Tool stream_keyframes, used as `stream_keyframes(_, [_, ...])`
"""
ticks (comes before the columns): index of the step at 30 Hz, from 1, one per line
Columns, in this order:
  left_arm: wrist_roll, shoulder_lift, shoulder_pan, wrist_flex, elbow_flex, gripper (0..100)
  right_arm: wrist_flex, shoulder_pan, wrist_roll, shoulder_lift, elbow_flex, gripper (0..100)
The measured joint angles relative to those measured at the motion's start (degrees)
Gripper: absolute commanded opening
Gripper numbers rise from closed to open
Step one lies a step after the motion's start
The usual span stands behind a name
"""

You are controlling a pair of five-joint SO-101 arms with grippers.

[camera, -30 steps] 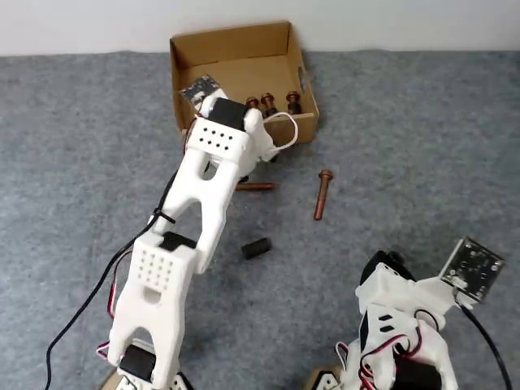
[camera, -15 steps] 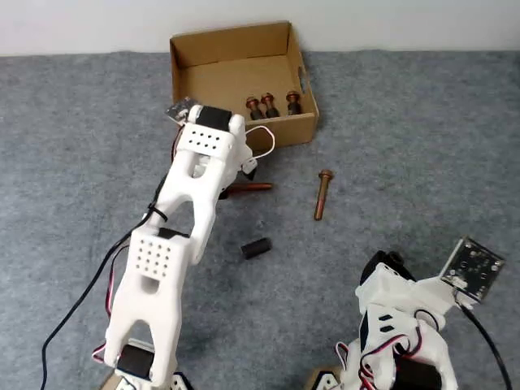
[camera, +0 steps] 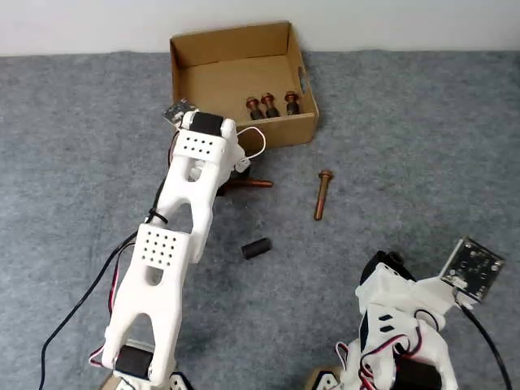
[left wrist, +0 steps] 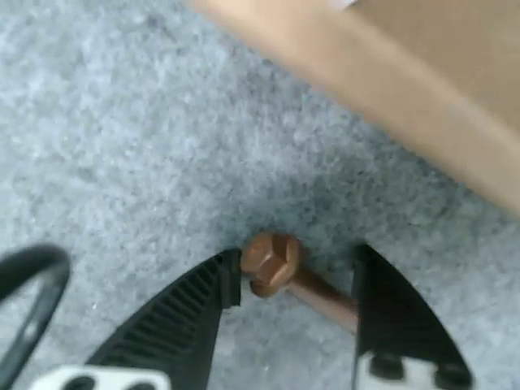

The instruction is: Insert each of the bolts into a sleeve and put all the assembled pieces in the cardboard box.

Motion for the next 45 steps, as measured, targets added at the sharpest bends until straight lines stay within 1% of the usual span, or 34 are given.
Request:
stream_keyframes(3, [-1.23,-2.64,-0.62,-0.26,4.31,6,0.0,0.0,0.0,0.0,0.0,0.8])
stream_keyframes(6, [-2.29,-5.01,-1.93,-0.26,7.91,1,0.0,0.0,0.0,0.0,0.0,0.8])
stream_keyframes(13, [-7.65,-6.07,-7.03,-0.26,9.76,1,0.0,0.0,0.0,0.0,0.0,0.8])
stream_keyframes(19, [-15.56,-5.71,-10.64,-0.09,6.15,1,0.0,0.0,0.0,0.0,0.0,0.8])
stream_keyframes(22, [-16.97,-5.63,-12.13,-0.09,5.19,5,0.0,0.0,0.0,0.0,0.0,0.8])
stream_keyframes(26, [-17.58,-5.89,-11.43,-0.09,6.15,20,0.0,0.0,0.0,0.0,0.0,0.8])
stream_keyframes(29, [-17.23,-9.49,-10.46,-0.09,11.87,27,0.0,0.0,0.0,0.0,0.0,0.8])
stream_keyframes(33, [-15.56,-17.05,-6.86,-0.09,22.51,28,0.0,0.0,0.0,0.0,0.0,0.8])
stream_keyframes(36, [-13.98,-19.69,-6.42,-0.09,27.25,28,0.0,0.0,0.0,0.0,0.0,0.8])
stream_keyframes(40, [-12.75,-19.6,-7.65,-0.35,27.78,28,0.0,0.0,0.0,0.0,0.0,0.8])
stream_keyframes(45, [-12.66,-13.89,-10.55,-1.93,22.86,28,0.0,0.0,0.0,0.0,0.0,0.8])
